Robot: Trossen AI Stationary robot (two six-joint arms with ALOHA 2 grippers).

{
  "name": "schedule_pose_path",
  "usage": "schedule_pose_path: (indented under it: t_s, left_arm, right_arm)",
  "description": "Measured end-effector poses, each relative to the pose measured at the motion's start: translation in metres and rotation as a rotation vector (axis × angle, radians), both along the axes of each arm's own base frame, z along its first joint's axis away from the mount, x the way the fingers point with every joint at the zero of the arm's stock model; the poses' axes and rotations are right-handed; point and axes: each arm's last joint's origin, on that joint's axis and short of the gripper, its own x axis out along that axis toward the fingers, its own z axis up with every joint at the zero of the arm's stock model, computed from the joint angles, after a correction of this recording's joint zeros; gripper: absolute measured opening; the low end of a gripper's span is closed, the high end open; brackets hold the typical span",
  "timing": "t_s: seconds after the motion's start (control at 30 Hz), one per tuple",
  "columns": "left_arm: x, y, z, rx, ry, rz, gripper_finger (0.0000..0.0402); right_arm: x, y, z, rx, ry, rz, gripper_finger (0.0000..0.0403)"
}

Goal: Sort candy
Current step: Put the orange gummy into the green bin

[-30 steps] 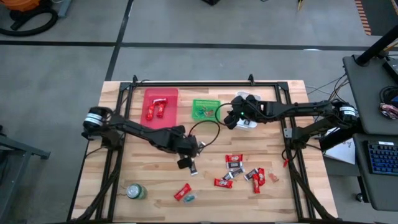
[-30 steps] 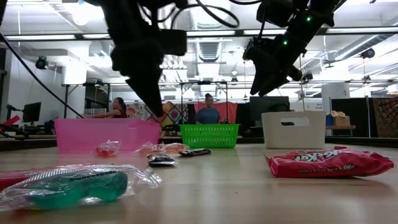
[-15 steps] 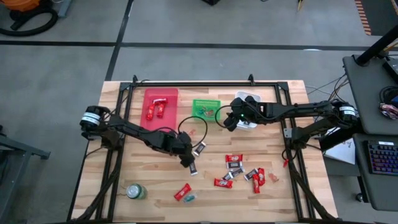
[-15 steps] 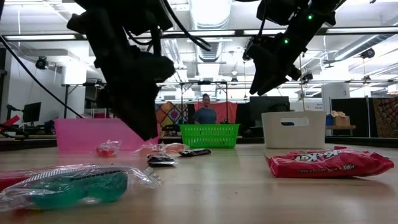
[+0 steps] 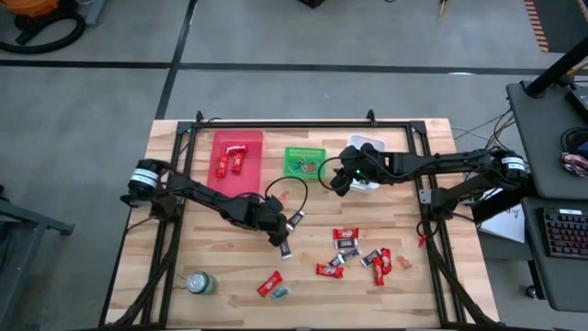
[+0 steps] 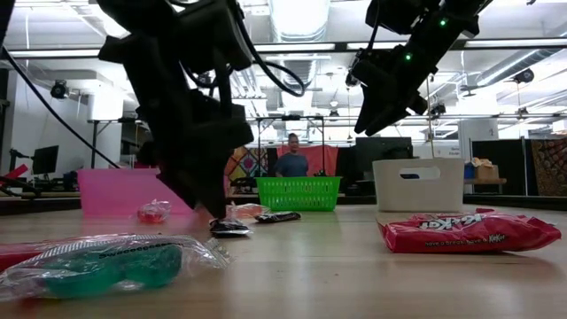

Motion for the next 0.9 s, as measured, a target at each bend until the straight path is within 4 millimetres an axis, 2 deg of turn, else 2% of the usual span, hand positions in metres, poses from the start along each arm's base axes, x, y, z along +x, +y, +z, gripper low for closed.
schedule_pose_path:
  t_s: [0.17,0.43,0.5,0.73,0.9]
  left_arm:
    - [0.002,0.000,-0.002,0.013,0.011,-0.028,0.0123]
    - [0.002,0.000,-0.001,0.035,0.023,-0.082,0.0015]
    - [0.001,0.000,0.002,0.046,0.024,-0.113,0.0007]
    - [0.001,0.002,0.038,0.189,-0.091,-0.262,0.0003]
    - [0.007,0.001,0.071,0.317,-0.298,-0.398,0.0002]
  right_arm:
    - [0.000,0.000,0.000,0.001,-0.002,-0.002,0.0171]
    - [0.000,0.000,0.000,-0.001,-0.007,0.000,0.0171]
    - [0.001,0.000,0.000,-0.004,-0.018,0.002,0.0171]
    - [0.008,0.009,0.002,-0.037,-0.086,0.066,0.0171]
    - [0.016,0.025,0.007,-0.074,-0.163,0.235,0.0171]
